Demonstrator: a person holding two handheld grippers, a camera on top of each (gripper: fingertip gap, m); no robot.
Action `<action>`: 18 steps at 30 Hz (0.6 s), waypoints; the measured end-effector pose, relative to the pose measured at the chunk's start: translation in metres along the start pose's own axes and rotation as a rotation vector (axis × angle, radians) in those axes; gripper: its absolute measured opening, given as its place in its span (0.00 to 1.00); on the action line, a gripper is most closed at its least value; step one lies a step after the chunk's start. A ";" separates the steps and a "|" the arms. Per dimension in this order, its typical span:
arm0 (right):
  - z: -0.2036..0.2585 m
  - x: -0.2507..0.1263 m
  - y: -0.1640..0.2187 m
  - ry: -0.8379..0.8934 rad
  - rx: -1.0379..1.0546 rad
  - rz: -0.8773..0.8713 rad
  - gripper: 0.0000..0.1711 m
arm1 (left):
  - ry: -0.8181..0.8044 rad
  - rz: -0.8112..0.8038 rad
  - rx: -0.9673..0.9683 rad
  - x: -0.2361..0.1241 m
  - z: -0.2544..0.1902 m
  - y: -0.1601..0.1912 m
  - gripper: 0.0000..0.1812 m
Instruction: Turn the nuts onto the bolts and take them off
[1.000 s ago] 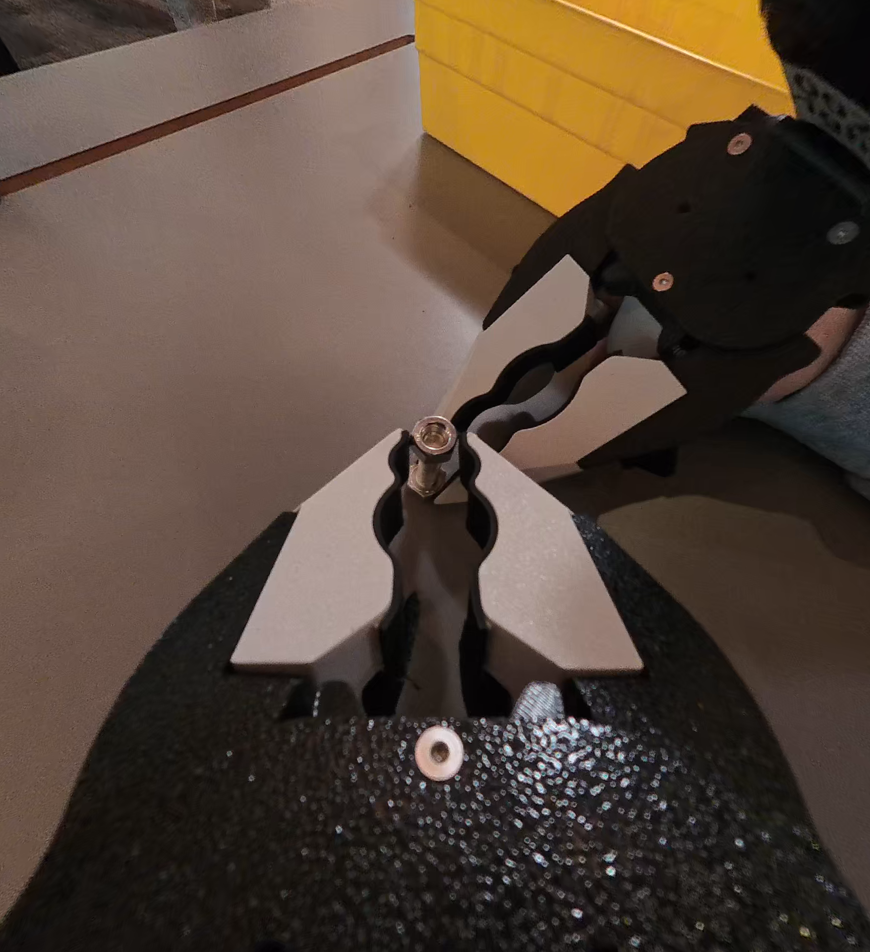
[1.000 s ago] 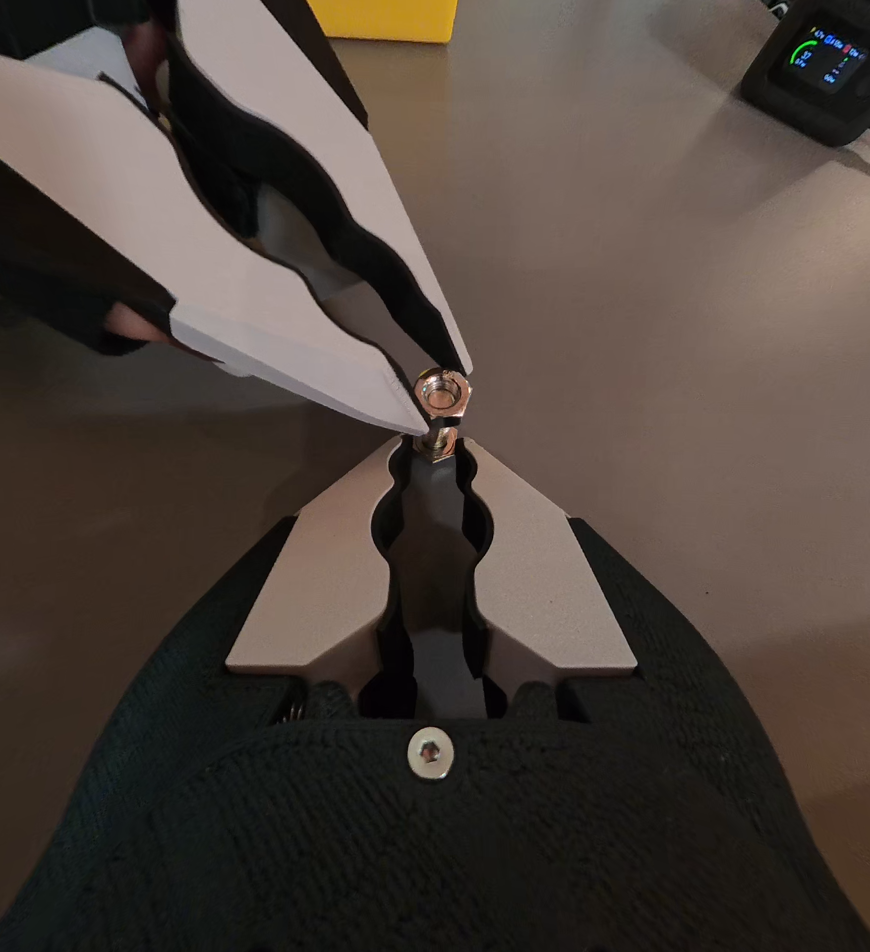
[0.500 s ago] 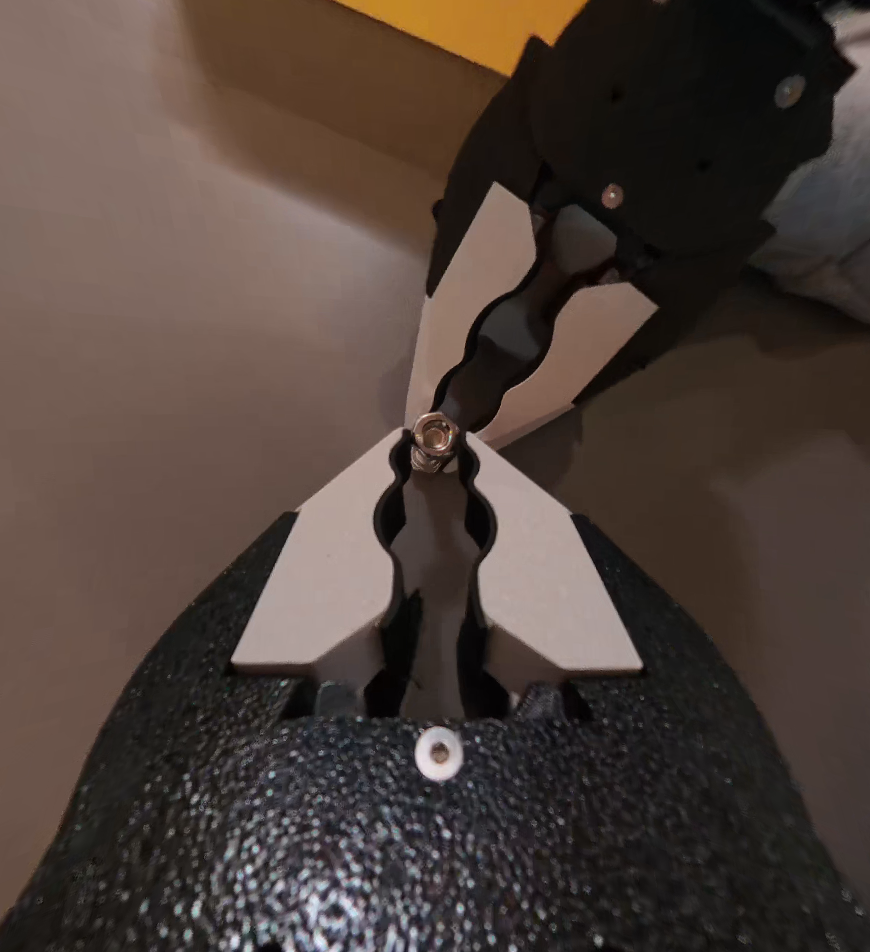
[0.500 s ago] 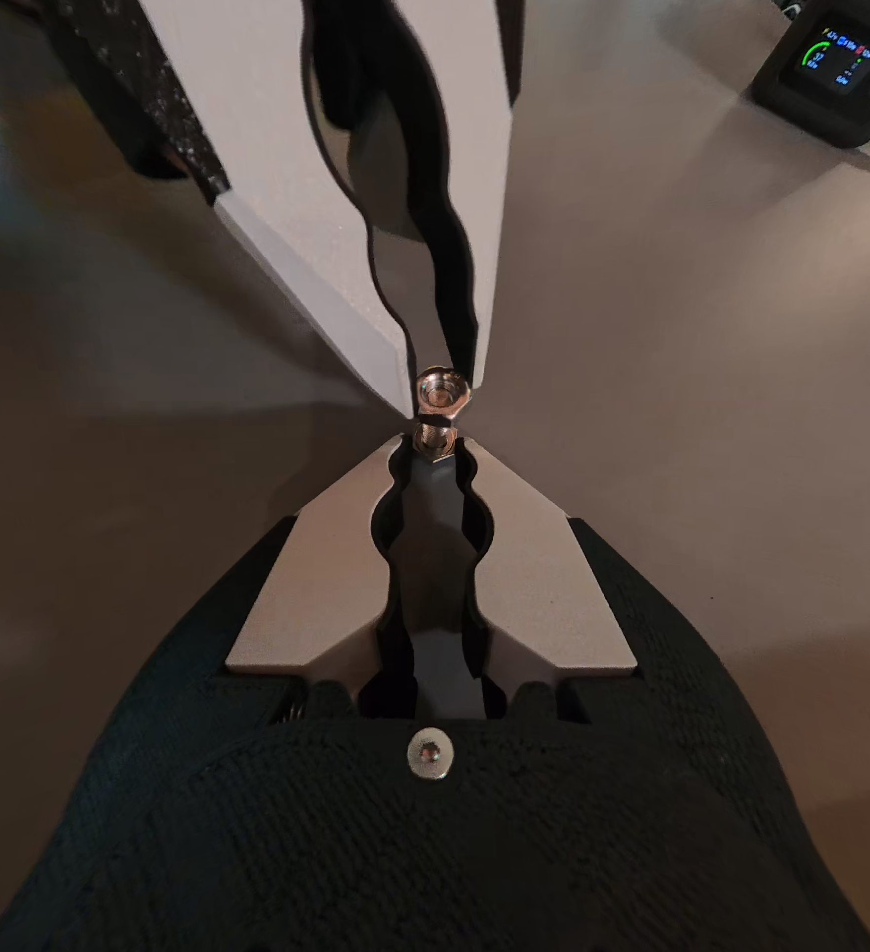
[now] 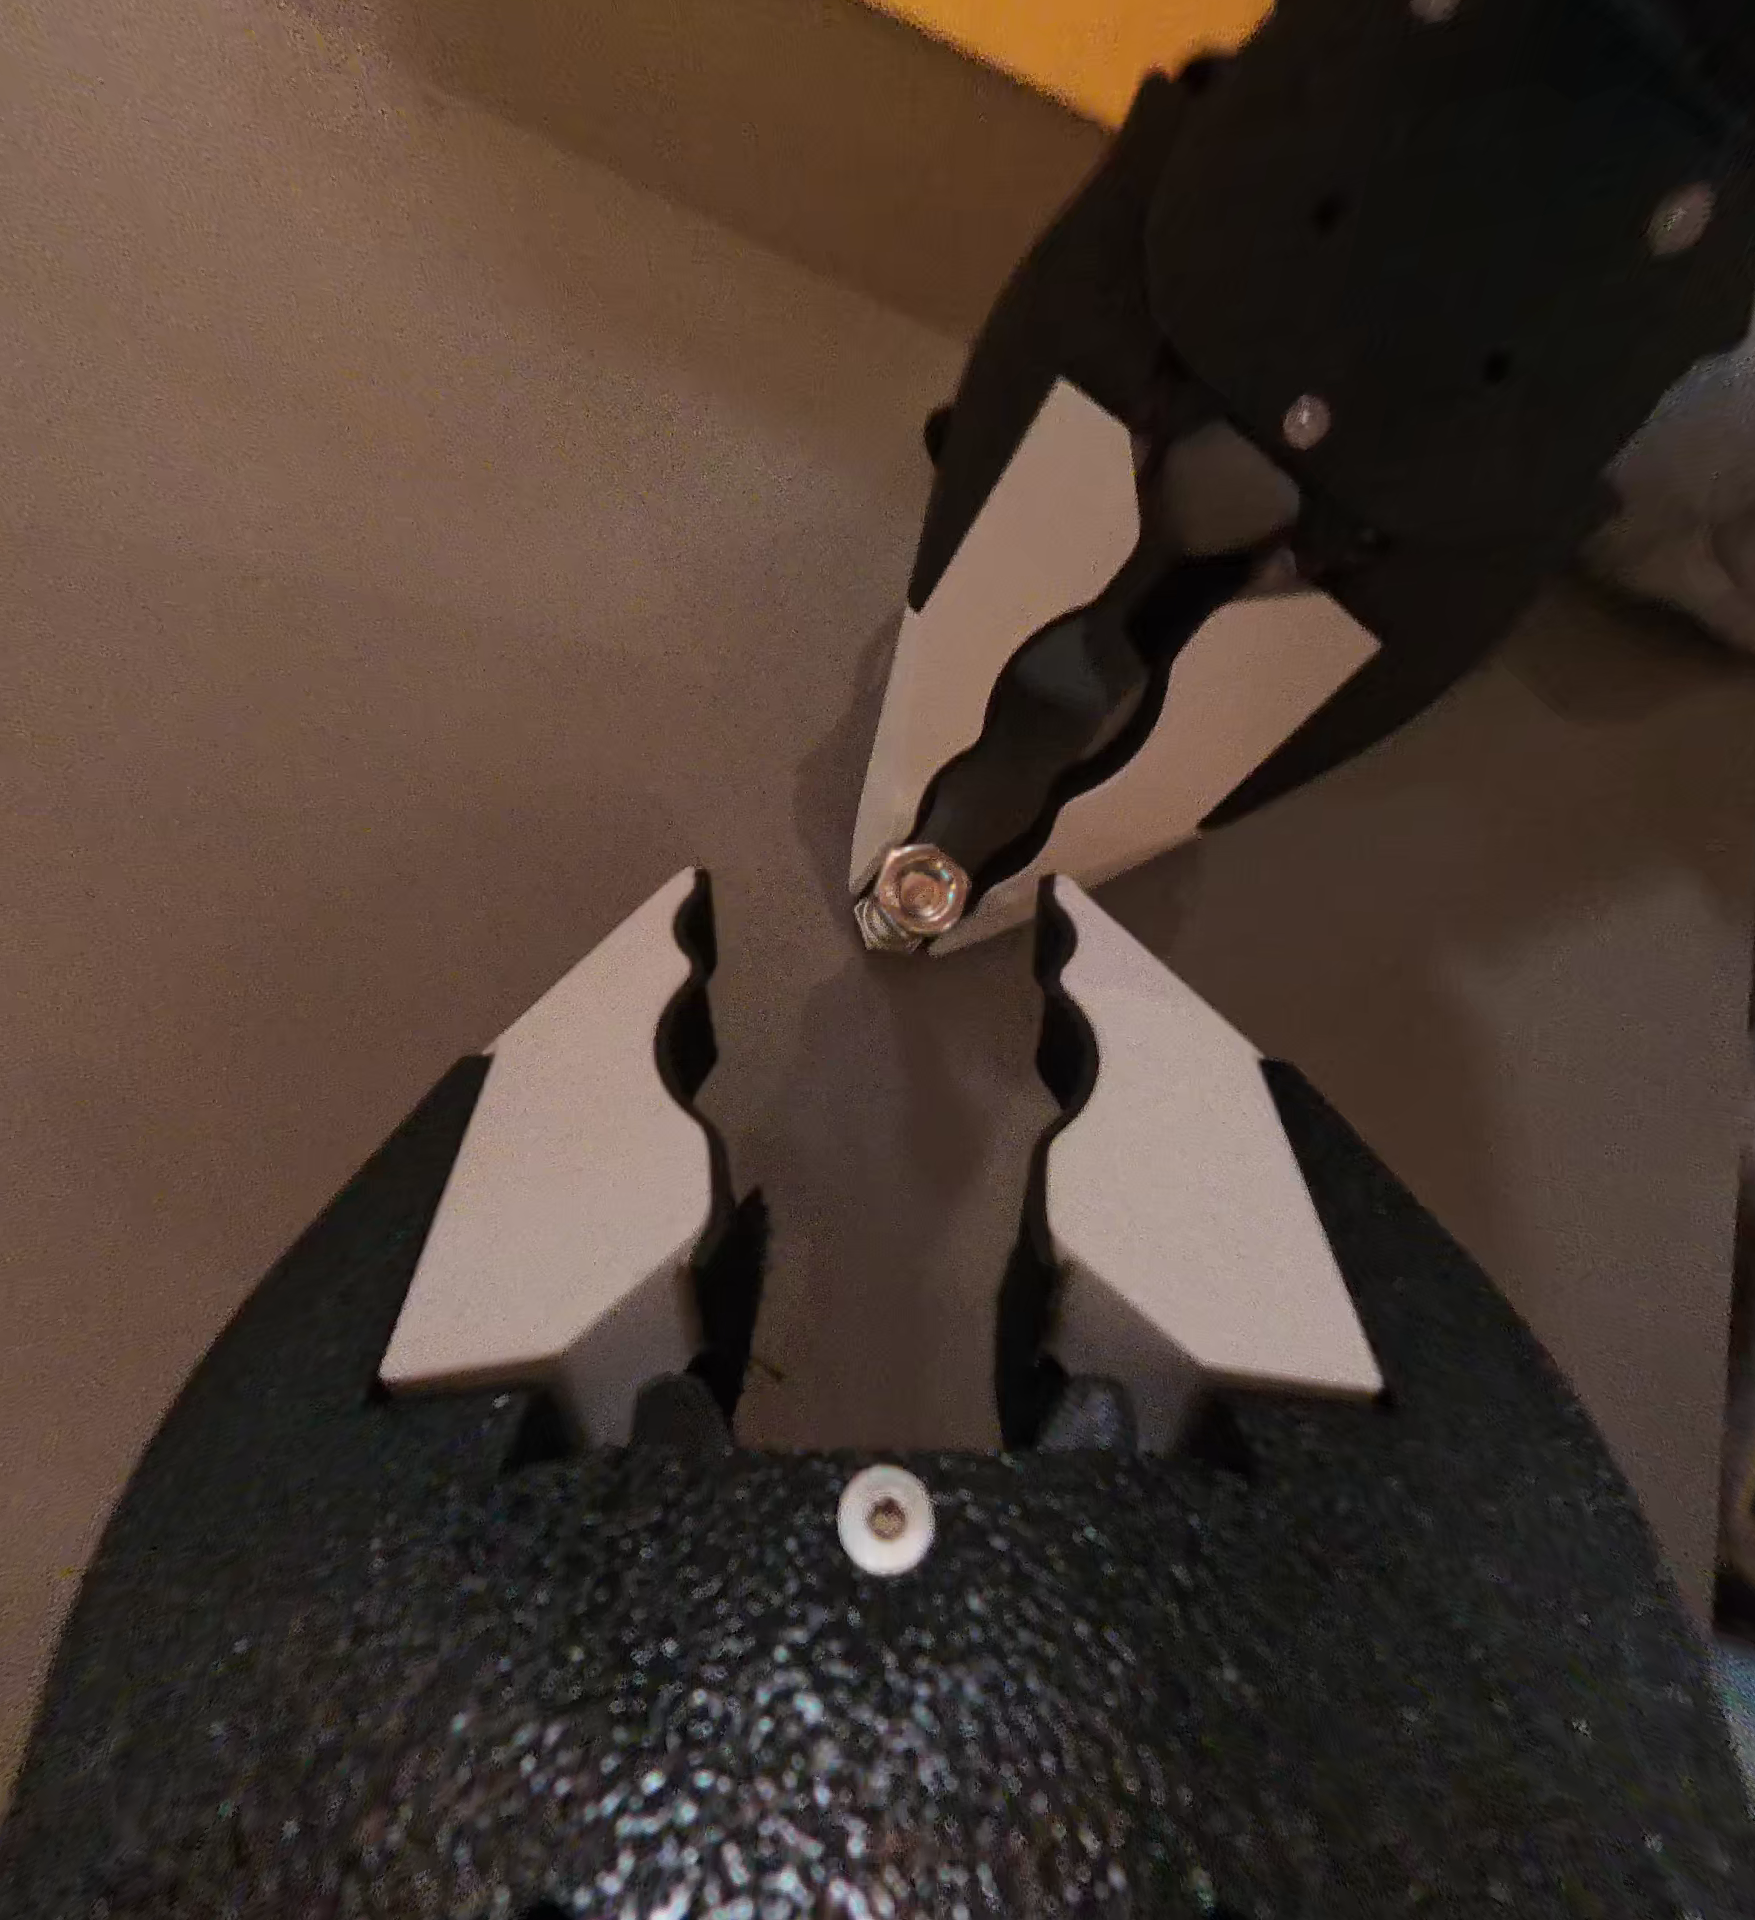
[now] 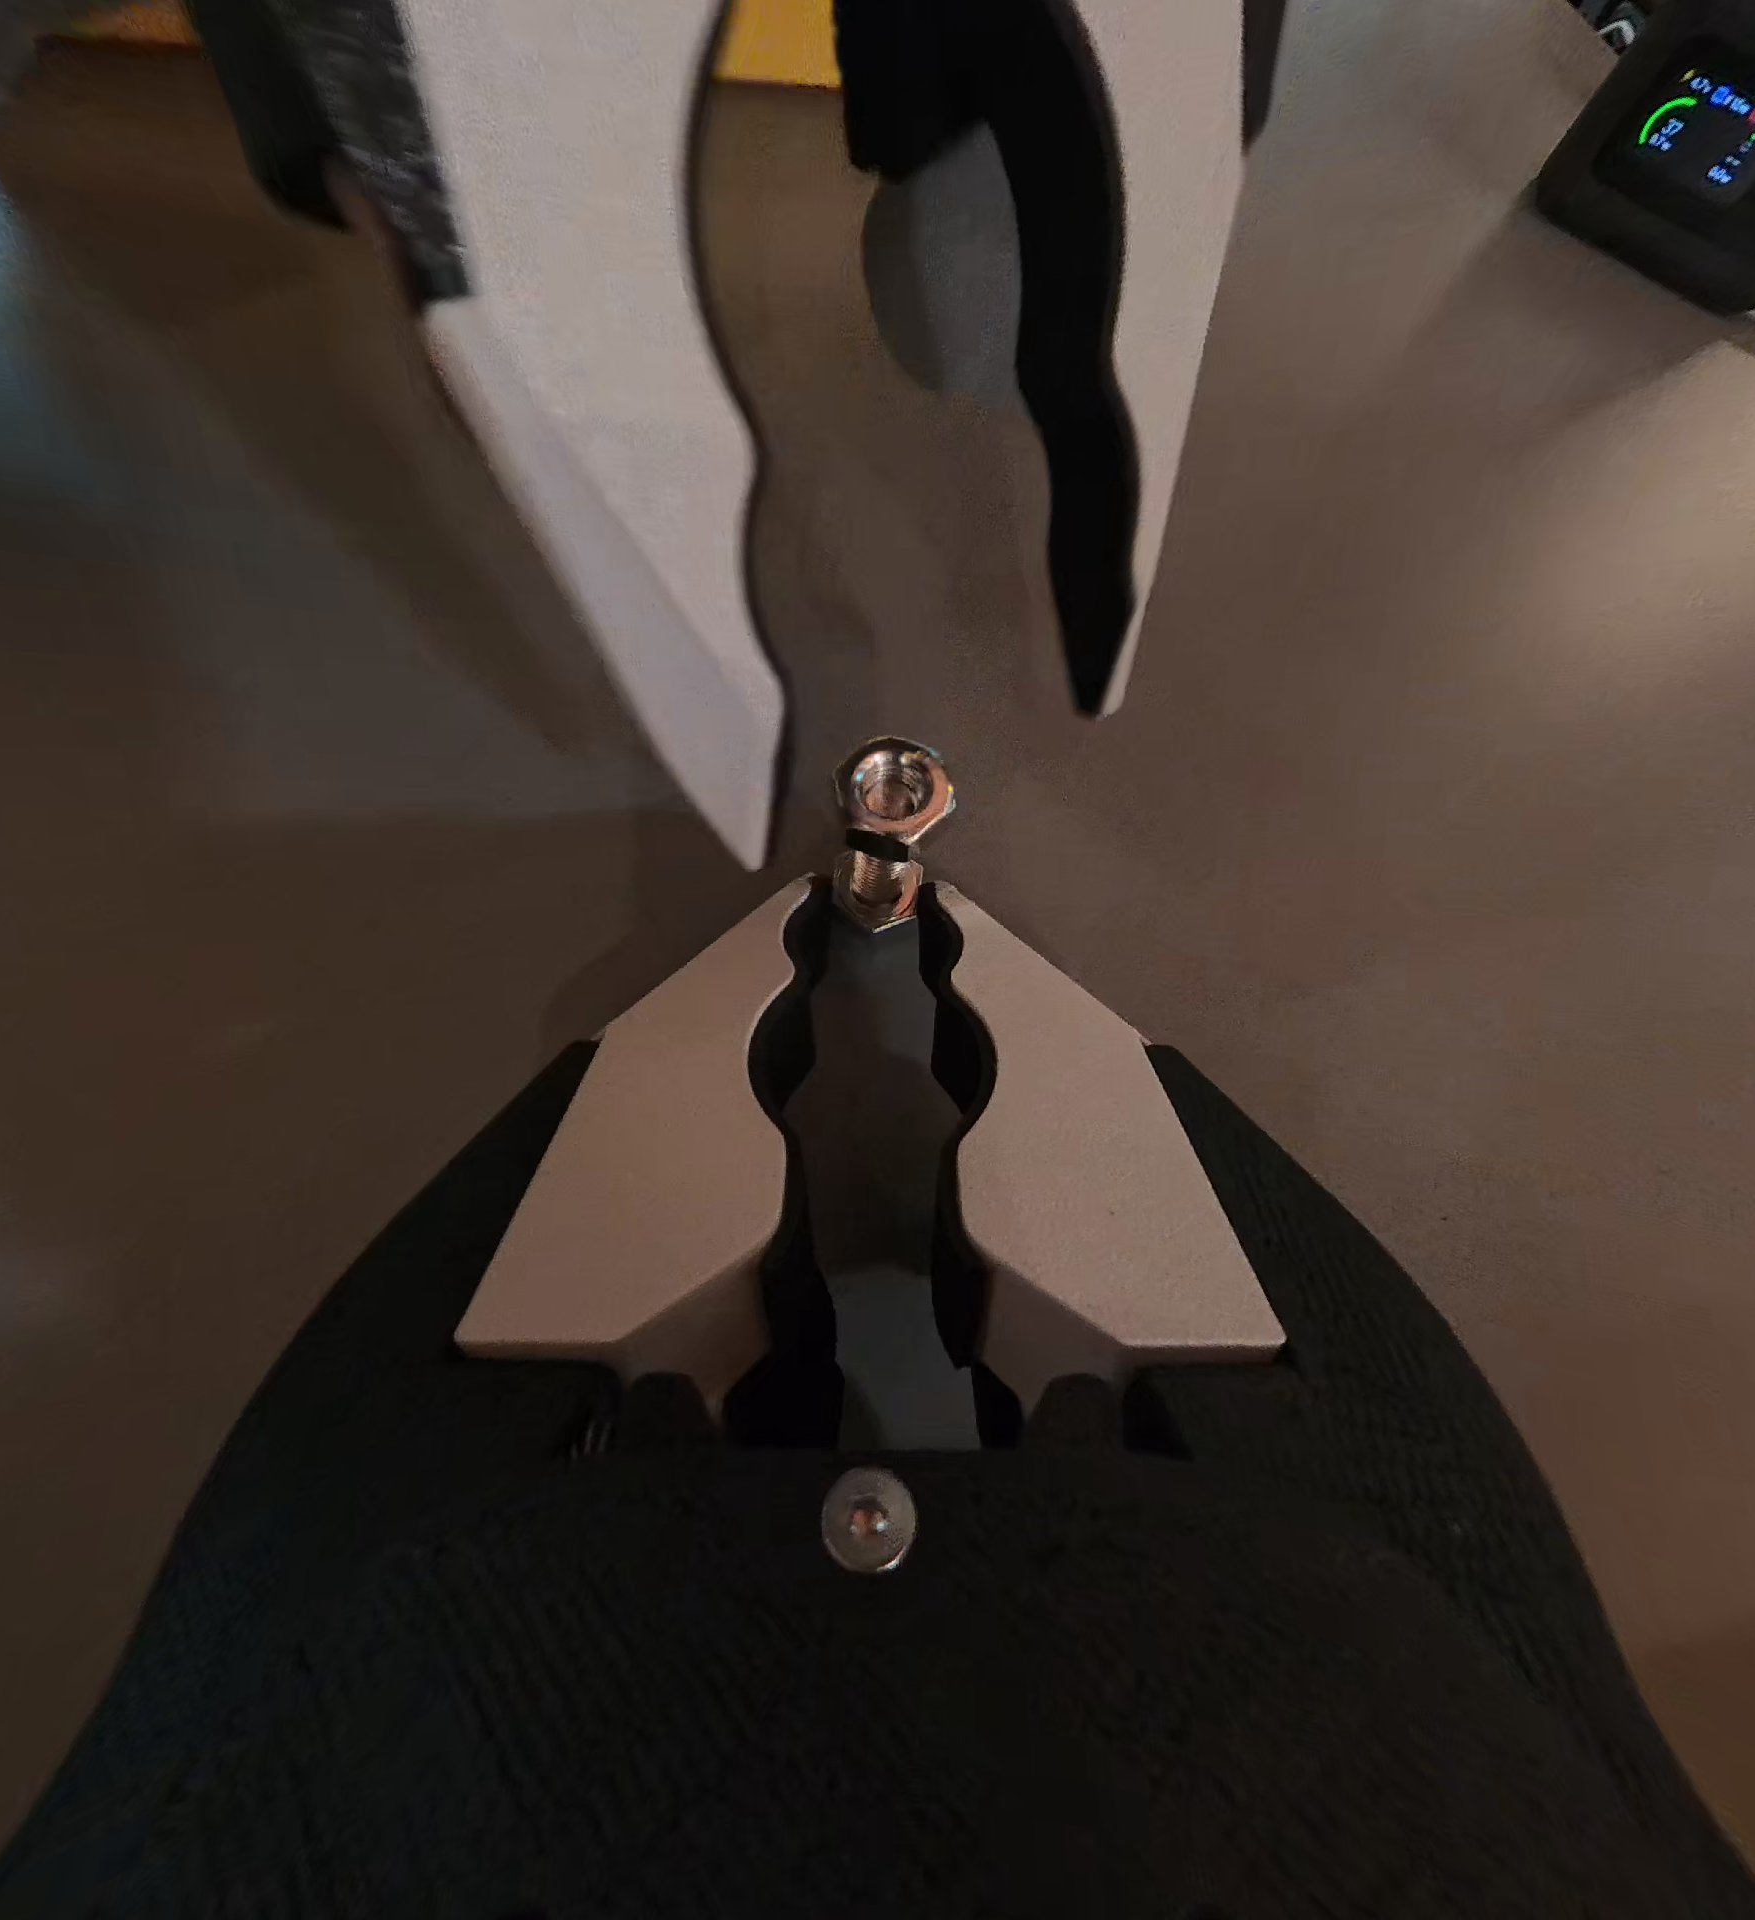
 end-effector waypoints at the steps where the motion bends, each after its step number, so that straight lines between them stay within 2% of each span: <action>1: 0.000 0.000 0.000 0.000 0.000 0.000 0.10 | -0.023 -0.066 -0.036 -0.001 -0.003 -0.001 0.21; 4: 0.000 0.000 0.000 0.000 0.000 0.000 0.09 | -0.081 -0.237 -0.152 0.001 -0.012 -0.003 0.28; 7: 0.000 0.000 0.000 0.000 0.000 0.000 0.10 | -0.162 -0.348 -0.220 0.002 -0.012 0.000 0.21; 18: -0.001 0.000 0.000 -0.002 0.003 0.000 0.10 | -0.289 -0.342 -0.268 0.007 -0.010 0.012 0.16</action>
Point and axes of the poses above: each gripper's, where its closed fingertips meet, x out along the fingers, y out of its underside, z = x × y across the jaws, the point moved 4 cm from there along -x, back along the fingers, and after that the axes turned 5 degrees about x, right-handed, at the moved point
